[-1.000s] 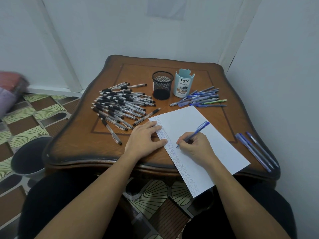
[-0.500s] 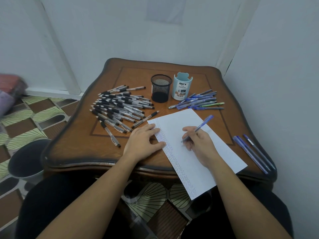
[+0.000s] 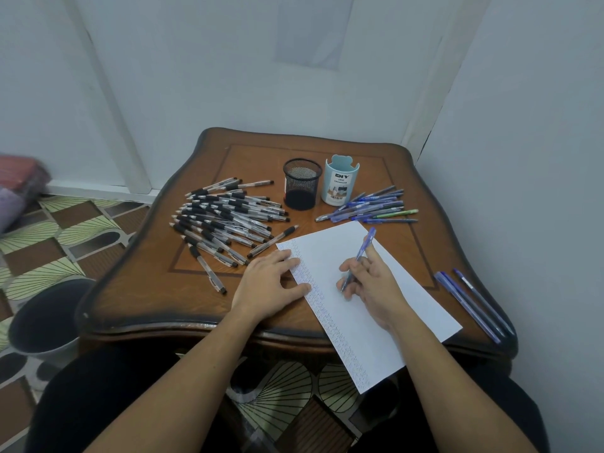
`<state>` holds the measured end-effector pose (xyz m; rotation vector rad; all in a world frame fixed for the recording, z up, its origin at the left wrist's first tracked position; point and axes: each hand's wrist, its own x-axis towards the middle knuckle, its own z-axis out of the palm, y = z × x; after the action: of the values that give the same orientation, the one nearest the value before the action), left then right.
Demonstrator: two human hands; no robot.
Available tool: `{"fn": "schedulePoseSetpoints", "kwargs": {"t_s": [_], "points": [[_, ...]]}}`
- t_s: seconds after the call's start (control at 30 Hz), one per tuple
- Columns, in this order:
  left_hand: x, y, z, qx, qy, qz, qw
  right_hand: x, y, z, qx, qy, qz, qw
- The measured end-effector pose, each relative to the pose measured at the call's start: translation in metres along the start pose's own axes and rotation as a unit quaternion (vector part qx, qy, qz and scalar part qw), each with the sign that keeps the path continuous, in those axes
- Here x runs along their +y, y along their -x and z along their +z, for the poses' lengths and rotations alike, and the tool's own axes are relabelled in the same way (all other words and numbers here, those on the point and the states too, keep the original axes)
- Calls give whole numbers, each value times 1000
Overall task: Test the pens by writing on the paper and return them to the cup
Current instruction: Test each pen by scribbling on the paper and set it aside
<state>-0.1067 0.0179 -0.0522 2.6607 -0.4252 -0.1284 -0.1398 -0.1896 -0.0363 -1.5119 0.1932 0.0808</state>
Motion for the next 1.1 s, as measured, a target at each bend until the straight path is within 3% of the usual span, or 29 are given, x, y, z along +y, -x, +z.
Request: {"fn": "schedulePoseSetpoints", "kwargs": {"t_s": [0.23, 0.57, 0.63, 0.7, 0.83, 1.1], "points": [[-2, -1, 1, -3, 5, 3, 1000, -2, -3, 0, 10, 24, 38, 999], [-2, 1, 1, 4, 12, 4, 1000, -18, -4, -19, 78, -164, 61, 982], [-2, 1, 1, 1, 13, 4, 1000, -26, -2, -31, 102, -79, 45, 991], [-2, 1, 2, -1, 16, 3, 1000, -31, 1, -49, 132, 116, 23, 984], [-2, 0, 3, -1, 29, 2, 1000, -42, 16, -92, 181, 375, -15, 909], [-3, 0, 4, 1, 31, -1, 1000, -43, 44, -162, 183, 559, 94, 803]]}}
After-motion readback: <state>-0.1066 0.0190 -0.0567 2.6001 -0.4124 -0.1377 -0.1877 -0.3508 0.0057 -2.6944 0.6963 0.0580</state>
